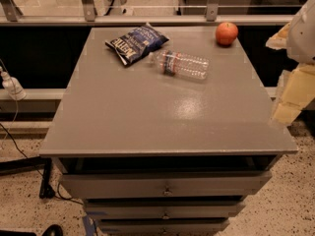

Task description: Pick water bottle

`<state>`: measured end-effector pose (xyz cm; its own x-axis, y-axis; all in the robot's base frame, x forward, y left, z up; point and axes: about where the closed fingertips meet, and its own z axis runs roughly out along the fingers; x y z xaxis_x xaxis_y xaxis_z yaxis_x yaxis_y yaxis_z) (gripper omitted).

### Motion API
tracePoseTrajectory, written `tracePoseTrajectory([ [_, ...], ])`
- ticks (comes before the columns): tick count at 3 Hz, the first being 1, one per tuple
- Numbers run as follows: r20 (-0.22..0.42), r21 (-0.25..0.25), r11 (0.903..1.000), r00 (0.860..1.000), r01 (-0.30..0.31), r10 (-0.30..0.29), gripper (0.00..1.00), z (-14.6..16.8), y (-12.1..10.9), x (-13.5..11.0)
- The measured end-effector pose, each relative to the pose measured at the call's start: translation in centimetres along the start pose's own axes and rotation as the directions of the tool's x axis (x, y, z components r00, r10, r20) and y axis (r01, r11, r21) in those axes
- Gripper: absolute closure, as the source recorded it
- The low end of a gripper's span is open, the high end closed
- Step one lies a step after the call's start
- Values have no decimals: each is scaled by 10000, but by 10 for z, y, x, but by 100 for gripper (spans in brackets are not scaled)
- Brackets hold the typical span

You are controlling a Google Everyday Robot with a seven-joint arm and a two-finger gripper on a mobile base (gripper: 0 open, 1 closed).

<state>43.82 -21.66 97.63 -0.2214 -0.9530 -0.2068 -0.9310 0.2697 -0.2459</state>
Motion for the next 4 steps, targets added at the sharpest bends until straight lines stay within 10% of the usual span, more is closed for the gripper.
tracePoseTrajectory([
  [2, 595, 262, 9996, 9981, 127, -142, 0, 8, -9, -14],
  [4, 2951, 1115, 9935, 9554, -213, -127, 0, 48, -67, -84],
])
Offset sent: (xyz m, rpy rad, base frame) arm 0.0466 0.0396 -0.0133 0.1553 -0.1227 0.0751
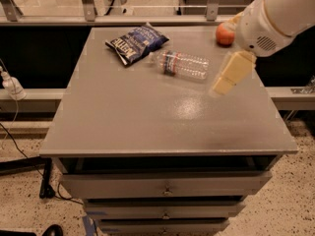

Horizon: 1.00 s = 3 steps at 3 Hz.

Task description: Pick water bottle

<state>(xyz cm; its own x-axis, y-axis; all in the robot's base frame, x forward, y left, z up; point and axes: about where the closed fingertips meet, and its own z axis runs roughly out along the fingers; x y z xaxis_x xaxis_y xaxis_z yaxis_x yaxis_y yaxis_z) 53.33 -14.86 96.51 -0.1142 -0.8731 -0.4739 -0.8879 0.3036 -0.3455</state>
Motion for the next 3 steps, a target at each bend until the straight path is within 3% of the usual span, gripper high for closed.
tracePoseTrajectory([
  [1, 847, -49, 9989, 9953, -475, 478, 0, 39, -17, -24],
  [2, 1245, -32, 9939, 9861, -1106, 1102, 0, 78, -30, -42],
  [3, 1356, 303, 9865, 9785, -1612, 1557, 0, 111, -51, -50],
])
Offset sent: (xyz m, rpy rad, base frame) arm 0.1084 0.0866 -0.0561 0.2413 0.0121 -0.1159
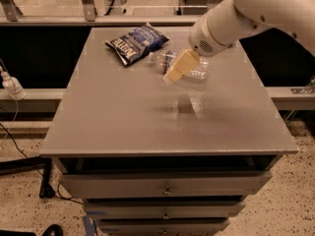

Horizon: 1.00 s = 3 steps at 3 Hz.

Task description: Pick water bottle

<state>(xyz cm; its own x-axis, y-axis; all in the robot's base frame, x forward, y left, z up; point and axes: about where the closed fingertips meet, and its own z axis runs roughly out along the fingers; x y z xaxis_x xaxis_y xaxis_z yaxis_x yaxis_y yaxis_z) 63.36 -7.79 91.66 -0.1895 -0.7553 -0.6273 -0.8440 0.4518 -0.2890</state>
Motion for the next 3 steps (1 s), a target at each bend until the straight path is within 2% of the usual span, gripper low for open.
tracePoseTrajectory([
  [1, 70, 282, 9989, 9993, -368, 366, 0, 31, -20, 7],
  [2, -61, 293, 9978, 9982, -601, 603, 0, 57, -31, 14],
  [3, -395, 96, 9972, 9964, -745, 749, 0, 77, -30, 24],
])
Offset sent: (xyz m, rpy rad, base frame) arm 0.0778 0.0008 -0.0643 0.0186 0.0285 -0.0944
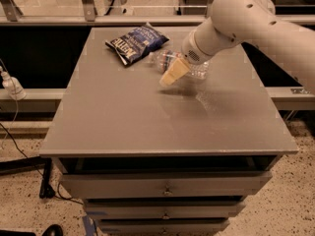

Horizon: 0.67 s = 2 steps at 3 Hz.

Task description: Pick water bottle

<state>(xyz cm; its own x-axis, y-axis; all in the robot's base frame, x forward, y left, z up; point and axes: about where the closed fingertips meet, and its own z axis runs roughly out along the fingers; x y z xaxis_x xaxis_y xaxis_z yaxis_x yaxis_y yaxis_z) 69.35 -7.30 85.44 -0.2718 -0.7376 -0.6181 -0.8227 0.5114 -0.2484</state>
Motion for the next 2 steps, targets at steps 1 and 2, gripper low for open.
tracePoseTrajectory([
  [1, -90, -112, 9999, 9999, 66, -67, 18, 7, 1, 6],
  [2, 159, -100, 9990, 9989, 437, -435, 41, -4, 5, -1],
])
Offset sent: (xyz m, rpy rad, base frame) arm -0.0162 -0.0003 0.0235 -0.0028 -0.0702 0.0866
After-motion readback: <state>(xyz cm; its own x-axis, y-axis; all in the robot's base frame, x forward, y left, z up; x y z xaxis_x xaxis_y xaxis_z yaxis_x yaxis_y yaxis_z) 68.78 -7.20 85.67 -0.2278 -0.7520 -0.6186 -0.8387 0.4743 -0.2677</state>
